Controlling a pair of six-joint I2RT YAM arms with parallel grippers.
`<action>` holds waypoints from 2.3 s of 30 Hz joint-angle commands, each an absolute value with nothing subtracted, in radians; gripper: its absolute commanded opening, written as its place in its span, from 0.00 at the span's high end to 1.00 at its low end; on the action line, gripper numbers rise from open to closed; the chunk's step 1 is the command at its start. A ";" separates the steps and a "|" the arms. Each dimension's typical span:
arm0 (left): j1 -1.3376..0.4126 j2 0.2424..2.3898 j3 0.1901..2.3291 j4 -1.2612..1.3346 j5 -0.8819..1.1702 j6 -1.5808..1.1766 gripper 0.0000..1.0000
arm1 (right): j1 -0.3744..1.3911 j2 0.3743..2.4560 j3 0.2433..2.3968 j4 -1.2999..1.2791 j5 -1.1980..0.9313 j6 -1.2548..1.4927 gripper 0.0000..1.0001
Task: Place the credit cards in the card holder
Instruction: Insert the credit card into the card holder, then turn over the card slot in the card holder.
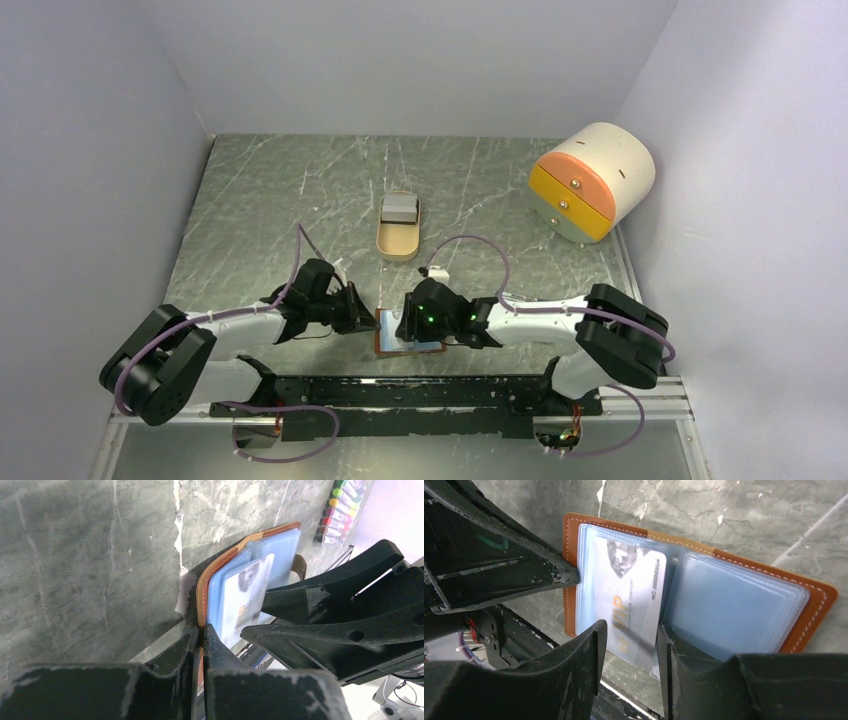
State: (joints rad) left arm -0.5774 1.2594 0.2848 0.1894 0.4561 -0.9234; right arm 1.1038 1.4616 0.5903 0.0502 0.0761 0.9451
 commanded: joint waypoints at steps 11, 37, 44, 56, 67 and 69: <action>-0.572 1.250 0.276 0.212 0.464 -0.917 0.91 | 1.114 1.445 0.613 -0.042 0.092 0.914 0.55; -0.572 1.091 0.319 0.113 0.507 -0.926 0.91 | 1.111 1.308 0.534 0.031 0.102 0.968 0.50; -0.572 1.124 0.323 0.149 0.540 -0.940 0.91 | 1.111 1.314 0.520 0.120 0.082 0.979 0.50; -0.572 1.165 0.299 0.303 0.602 -0.977 0.73 | 1.090 1.372 0.459 0.217 0.083 0.984 0.63; -0.578 1.242 0.303 0.351 0.603 -0.978 0.79 | 1.076 1.395 0.413 0.307 0.044 0.985 0.64; -0.579 1.236 0.302 0.352 0.601 -0.980 0.87 | 1.074 1.404 0.412 0.317 0.041 0.984 0.64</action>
